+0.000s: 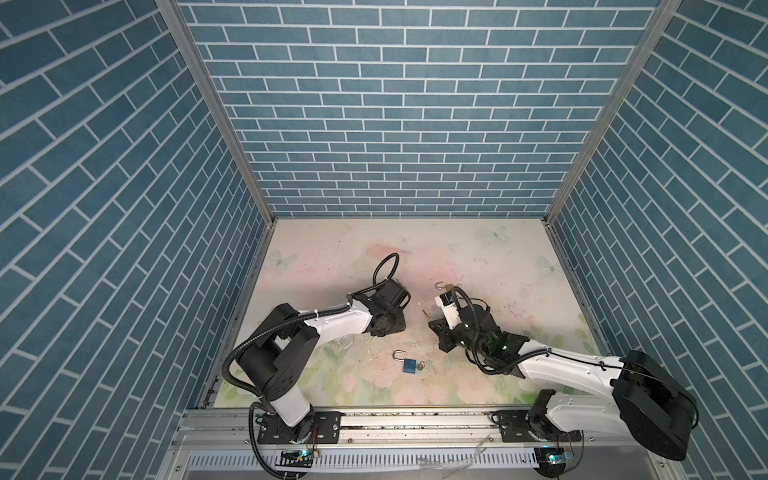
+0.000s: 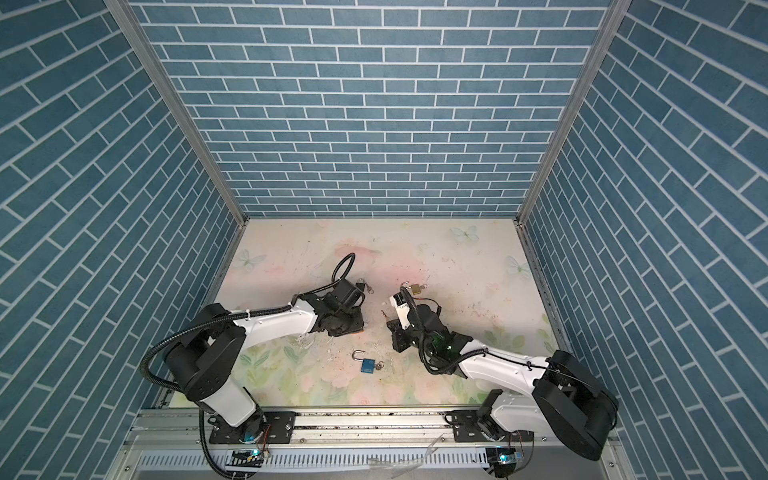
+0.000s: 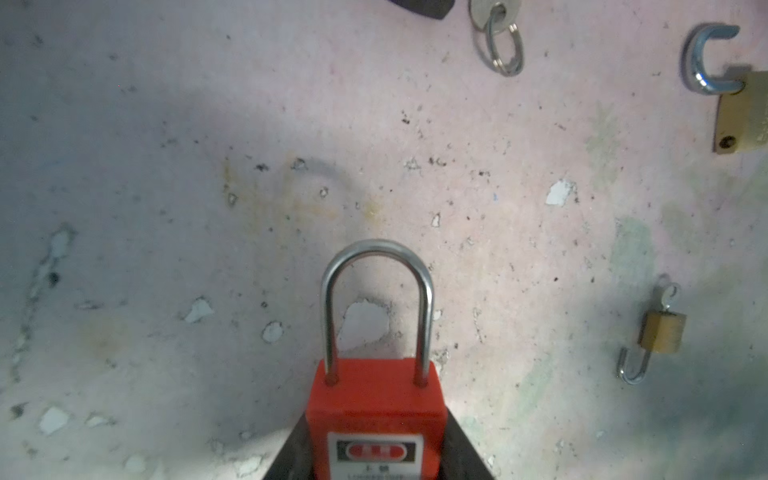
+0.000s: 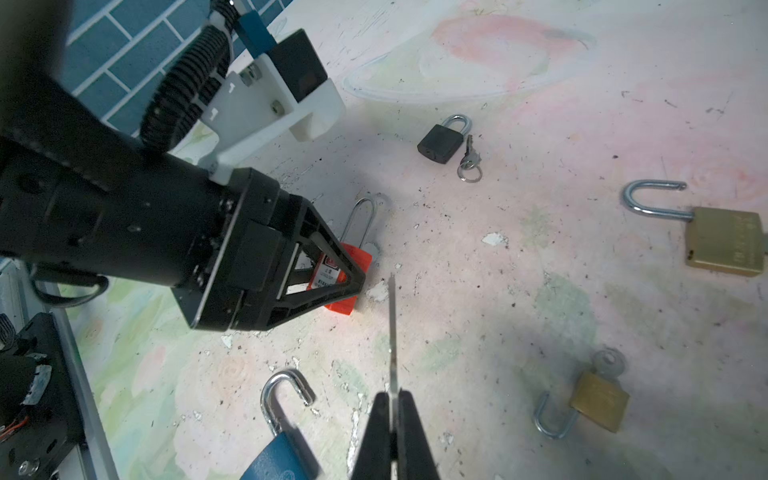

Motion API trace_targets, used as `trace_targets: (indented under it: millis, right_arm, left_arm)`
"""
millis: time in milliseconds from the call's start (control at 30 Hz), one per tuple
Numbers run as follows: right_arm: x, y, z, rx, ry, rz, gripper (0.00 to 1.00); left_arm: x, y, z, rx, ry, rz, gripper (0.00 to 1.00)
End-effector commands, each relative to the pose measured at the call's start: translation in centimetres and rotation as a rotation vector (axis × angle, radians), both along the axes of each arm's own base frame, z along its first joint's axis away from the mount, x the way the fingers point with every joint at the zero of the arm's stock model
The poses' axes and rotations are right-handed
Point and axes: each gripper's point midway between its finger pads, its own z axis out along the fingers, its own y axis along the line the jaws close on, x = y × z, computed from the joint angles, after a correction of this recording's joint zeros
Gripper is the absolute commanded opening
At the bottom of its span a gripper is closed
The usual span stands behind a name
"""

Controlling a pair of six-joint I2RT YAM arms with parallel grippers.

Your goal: Lock with the key

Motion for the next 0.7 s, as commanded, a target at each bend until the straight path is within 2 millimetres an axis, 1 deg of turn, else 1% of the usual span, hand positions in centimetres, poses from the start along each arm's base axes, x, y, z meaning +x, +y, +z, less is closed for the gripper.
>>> trace_targets:
  millis: [0,133,200,467,600,667]
  right_arm:
    - [0.4,0.2,1.1,0.036,-0.007,-0.013,0.0]
    - [0.4,0.2,1.1,0.036,-0.004,-0.014,0.0]
    - [0.4,0.3,1.1,0.036,-0.003,-0.014,0.0]
    - [0.3,0.3,1.0,0.038,0.009,-0.016,0.0]
    - [0.3,0.4,1.1,0.038,0.011,-0.013,0.0]
    - [0.4,0.4,1.2,0.04,0.011,-0.013,0.0]
  left_arm:
    - [-0.5,1.2,-0.9,0.106,0.003,-0.064,0.19]
    - [-0.7,0.9,-1.5,0.125,0.011,-0.111,0.29]
    - [-0.7,0.7,-1.5,0.134,0.004,-0.13,0.34]
    - [-0.2,0.2,-0.4,0.15,-0.041,-0.169,0.51]
    - [0.0,0.3,0.1,0.149,-0.059,-0.178,0.58]
    - [0.2,0.1,0.7,0.144,-0.075,-0.185,0.59]
